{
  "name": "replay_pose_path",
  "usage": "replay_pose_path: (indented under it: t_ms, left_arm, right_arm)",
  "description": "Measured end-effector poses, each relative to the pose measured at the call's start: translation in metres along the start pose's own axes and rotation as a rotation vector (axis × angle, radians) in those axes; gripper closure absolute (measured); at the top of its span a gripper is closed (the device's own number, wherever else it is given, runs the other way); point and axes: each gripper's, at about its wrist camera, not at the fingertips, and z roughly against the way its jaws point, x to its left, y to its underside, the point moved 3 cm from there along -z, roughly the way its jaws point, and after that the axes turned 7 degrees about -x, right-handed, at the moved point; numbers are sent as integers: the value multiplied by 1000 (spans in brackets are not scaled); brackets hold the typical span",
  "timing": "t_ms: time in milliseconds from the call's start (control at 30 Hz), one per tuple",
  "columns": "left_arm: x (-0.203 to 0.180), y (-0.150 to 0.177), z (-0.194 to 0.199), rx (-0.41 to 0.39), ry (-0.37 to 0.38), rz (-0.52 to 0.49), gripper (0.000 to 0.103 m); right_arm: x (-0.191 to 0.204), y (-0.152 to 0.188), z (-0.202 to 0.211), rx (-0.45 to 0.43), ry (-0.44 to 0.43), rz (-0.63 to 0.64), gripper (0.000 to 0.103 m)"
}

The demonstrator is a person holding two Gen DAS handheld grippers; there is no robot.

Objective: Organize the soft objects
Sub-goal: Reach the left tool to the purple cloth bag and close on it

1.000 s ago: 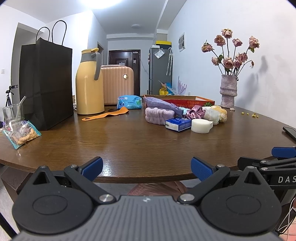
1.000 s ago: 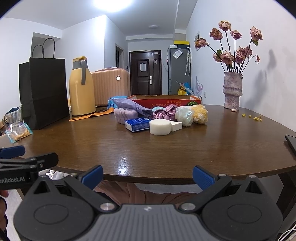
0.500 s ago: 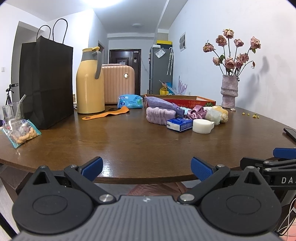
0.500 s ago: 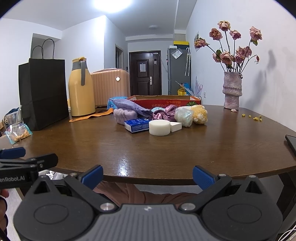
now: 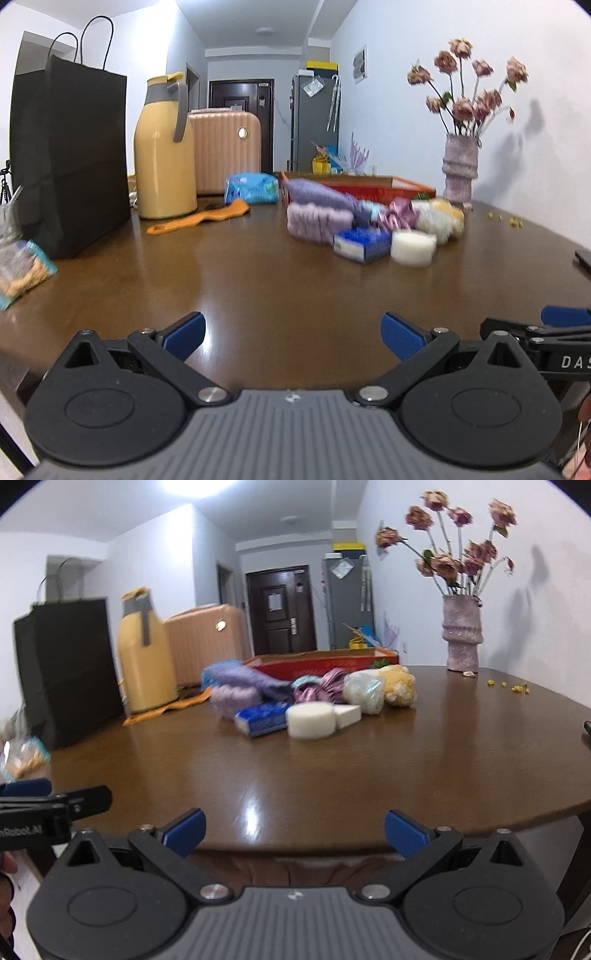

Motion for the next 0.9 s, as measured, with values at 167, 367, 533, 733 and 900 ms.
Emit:
replay_pose_path:
  t_ms: [167, 367, 533, 733, 900]
  left_arm:
    - [15, -45, -55, -19, 1, 35, 0]
    - [30, -114, -156, -24, 55, 46, 0]
    - [32, -143, -242, 97, 174, 82, 18]
    - [37, -133, -319, 329, 270, 212, 74]
    - [39, -131, -306, 288, 285, 238, 94]
  right_arm:
    - [-12, -40, -48, 49, -103, -98, 0]
    - [-7, -98, -129, 61, -193, -183, 17]
    - [-5, -118, -208, 116, -224, -328, 37]
    - [-6, -108, -270, 210, -193, -415, 60]
    - [-10, -103, -277, 187, -201, -444, 101]
